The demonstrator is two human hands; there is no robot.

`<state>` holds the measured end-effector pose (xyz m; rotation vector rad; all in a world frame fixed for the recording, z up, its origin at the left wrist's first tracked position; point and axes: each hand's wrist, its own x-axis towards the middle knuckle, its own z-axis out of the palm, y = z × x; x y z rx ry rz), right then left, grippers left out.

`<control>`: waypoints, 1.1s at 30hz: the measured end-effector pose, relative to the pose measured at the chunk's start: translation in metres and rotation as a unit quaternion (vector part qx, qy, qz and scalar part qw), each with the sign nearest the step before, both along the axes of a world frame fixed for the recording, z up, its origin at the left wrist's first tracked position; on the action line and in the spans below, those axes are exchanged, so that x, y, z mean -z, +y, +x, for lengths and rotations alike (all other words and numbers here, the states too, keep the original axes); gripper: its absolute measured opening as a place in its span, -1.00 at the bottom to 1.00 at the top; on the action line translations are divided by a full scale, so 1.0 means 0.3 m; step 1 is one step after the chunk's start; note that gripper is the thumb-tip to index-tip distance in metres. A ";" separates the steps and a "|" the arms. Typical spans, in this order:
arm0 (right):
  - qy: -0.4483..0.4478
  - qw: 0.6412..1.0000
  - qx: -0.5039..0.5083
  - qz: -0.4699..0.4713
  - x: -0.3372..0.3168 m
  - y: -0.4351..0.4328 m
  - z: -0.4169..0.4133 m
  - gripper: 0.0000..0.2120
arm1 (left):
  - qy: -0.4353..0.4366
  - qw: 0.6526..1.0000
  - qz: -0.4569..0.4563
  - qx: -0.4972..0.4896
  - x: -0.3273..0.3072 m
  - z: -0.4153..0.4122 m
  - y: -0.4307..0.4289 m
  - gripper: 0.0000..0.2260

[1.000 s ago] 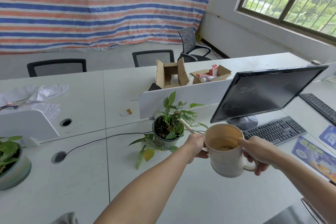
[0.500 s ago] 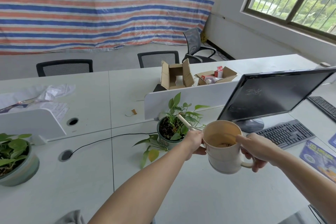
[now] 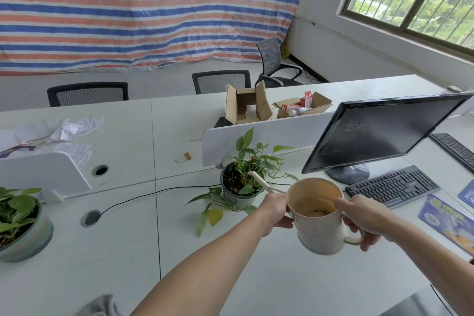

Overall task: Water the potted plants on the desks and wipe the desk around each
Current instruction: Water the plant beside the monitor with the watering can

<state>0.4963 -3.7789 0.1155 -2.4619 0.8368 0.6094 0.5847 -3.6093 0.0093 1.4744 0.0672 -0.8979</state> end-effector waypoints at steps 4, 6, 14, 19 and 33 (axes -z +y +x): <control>0.003 1.000 0.007 -0.009 -0.008 -0.012 -0.009 -0.59 | 0.001 1.000 -0.004 0.009 -0.006 -0.001 -0.022 -0.71; -0.001 1.000 0.011 -0.010 -0.013 -0.017 -0.013 -0.59 | 0.000 1.000 -0.003 0.012 -0.011 0.002 -0.034 -0.71; -0.020 0.999 0.030 0.008 -0.010 -0.034 -0.020 -0.58 | -0.009 1.000 0.004 0.026 -0.034 0.021 -0.054 -0.71; -0.036 0.997 0.052 0.049 0.031 -0.049 -0.035 -0.59 | -0.022 0.999 0.014 0.032 -0.020 0.024 -0.054 -0.71; -0.086 0.949 0.241 0.185 0.382 -0.128 -0.159 -0.60 | -0.136 0.970 0.181 0.088 0.197 -0.072 0.067 -0.78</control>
